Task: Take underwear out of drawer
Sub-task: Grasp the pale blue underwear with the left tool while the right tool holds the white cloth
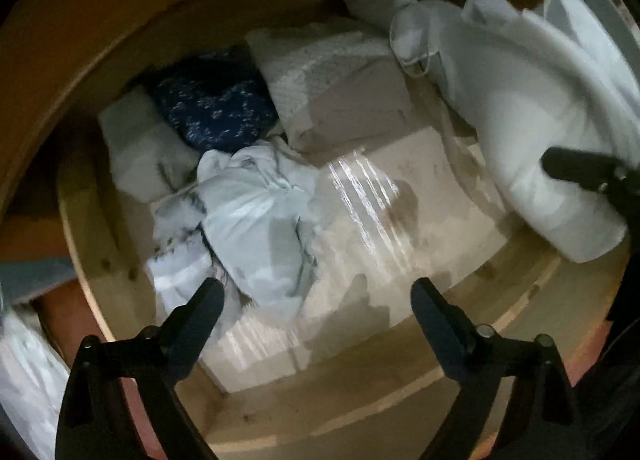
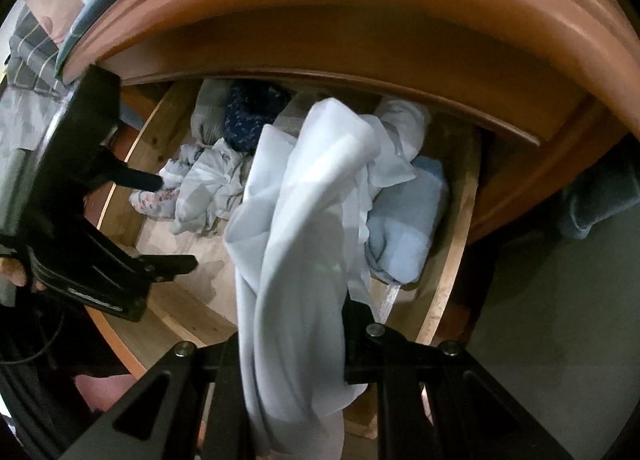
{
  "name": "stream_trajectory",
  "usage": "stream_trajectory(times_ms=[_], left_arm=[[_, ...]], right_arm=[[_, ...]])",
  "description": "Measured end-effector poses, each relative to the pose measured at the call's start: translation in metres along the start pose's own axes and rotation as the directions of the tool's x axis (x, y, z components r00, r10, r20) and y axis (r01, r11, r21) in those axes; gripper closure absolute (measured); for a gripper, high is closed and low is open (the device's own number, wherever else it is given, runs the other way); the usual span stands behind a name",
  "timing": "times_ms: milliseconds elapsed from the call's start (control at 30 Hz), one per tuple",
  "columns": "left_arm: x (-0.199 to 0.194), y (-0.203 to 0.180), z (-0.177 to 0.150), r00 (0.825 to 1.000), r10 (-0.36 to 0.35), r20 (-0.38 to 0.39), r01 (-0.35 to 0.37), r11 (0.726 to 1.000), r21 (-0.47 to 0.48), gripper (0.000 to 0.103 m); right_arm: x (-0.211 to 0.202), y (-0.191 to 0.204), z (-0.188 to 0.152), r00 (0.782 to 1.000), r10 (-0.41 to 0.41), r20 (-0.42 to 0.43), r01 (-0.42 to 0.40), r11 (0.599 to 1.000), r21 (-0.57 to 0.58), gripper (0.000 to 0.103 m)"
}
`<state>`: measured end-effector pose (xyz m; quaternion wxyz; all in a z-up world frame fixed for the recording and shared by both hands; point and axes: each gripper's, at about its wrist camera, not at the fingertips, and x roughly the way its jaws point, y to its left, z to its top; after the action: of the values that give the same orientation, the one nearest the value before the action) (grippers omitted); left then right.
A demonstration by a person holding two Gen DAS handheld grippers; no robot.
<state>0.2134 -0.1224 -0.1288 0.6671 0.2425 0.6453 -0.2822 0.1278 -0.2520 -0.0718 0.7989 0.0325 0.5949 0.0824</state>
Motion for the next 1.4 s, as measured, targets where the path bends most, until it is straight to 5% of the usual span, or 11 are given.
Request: stream_trajectory(times_ms=[333,633,767,1000,1200,1300,1400], left_arm=[[0.022,0.014,0.017,1.000,0.022,0.002,-0.022,0.998,-0.065,0.023],[0.034,0.029,0.025,0.994,0.097,-0.047,-0.101,0.991,-0.084,0.059],[0.020,0.036,0.021,0.999,0.012,-0.029,-0.015,0.995,-0.095,0.070],[0.014,0.022,0.001,0.994,-0.091,-0.064,0.089,0.995,-0.034,0.070],[0.027,0.013,0.007,0.994,-0.044,-0.104,0.041,0.999,-0.029,0.060],[0.033,0.012,0.014,0.994,0.000,-0.111,-0.003,1.000,-0.026,0.046],[0.039,0.011,0.015,0.992,-0.022,-0.122,0.019,0.999,-0.029,0.059]], right_arm=[[0.004,-0.003,0.002,1.000,0.005,-0.013,-0.005,1.000,0.009,0.088],[0.006,-0.001,0.004,1.000,0.002,-0.020,-0.002,1.000,0.000,0.088],[0.006,0.000,0.004,1.000,-0.003,-0.016,0.003,1.000,-0.005,0.088],[0.000,0.003,0.003,1.000,0.004,-0.003,-0.004,1.000,-0.017,0.088],[-0.001,0.001,0.000,1.000,-0.005,-0.006,0.005,1.000,-0.014,0.088],[-0.001,0.002,0.001,1.000,-0.008,-0.004,0.008,1.000,-0.013,0.088],[-0.001,0.003,0.000,1.000,-0.008,-0.004,0.008,1.000,-0.017,0.088]])
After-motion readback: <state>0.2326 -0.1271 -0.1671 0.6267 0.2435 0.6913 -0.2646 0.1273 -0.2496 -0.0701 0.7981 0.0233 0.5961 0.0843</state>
